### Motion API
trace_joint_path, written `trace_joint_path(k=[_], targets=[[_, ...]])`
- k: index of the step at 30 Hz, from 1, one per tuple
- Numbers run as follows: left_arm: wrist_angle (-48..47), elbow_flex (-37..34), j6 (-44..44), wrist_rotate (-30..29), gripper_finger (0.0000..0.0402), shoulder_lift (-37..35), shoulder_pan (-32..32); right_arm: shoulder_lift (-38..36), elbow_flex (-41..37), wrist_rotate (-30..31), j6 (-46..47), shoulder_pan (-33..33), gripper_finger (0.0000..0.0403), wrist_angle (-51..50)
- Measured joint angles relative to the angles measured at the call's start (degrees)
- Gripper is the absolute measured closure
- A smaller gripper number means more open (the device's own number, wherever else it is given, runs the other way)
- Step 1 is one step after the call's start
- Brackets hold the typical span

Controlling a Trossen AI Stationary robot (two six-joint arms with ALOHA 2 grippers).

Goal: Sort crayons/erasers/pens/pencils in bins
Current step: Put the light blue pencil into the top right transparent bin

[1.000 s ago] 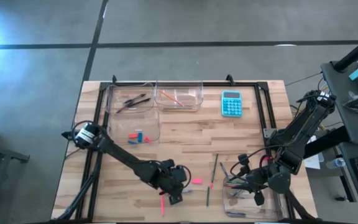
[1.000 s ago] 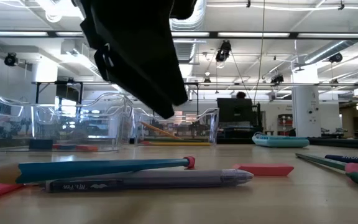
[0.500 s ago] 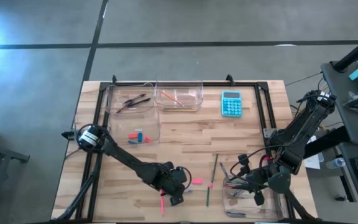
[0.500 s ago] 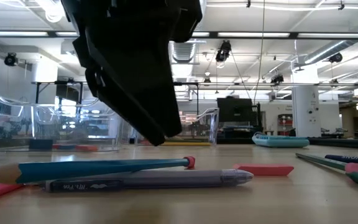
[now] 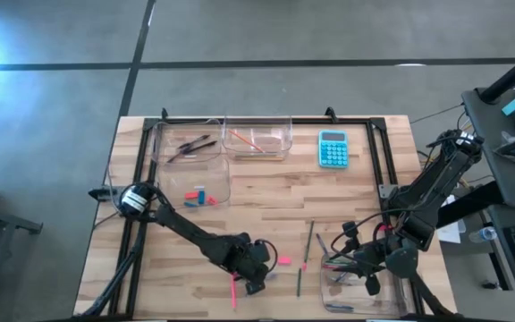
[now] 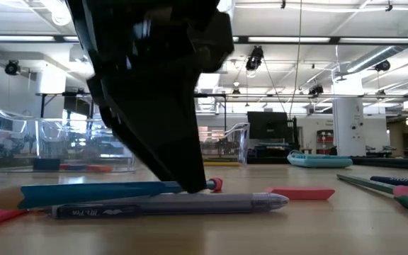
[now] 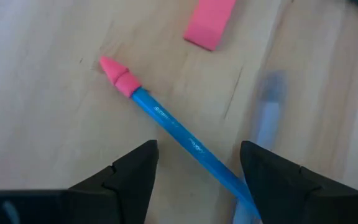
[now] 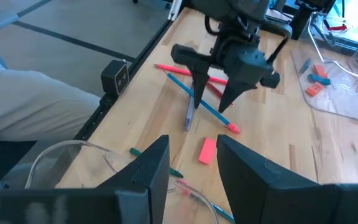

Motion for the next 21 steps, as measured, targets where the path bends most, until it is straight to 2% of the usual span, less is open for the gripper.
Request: trace_joint_path(k=[5, 9, 16, 21], targets=[[0.1, 0.0, -0.7, 0.5, 0.0186, 0.8, 0.5, 0.0, -0.1, 0.0, 0.0, 0.0, 0.028, -0.2], [0.0, -0.1, -1.5, 0.8, 0.0212, 0.9, 1.0, 0.0, -0.2, 0.0, 0.0, 0.0, 0.028, 0.0], [-0.4, -0.2, -3.0, 0.7, 0.0291, 0.9, 1.5, 0.0, -0.2, 0.0, 0.0, 0.0, 0.028, 0.0], [-0.4, -0.2, -2.5, -0.4, 0.0373, 0.9, 1.6, 0.0, -0.2, 0.0, 0.0, 0.0, 0.028, 0.0]])
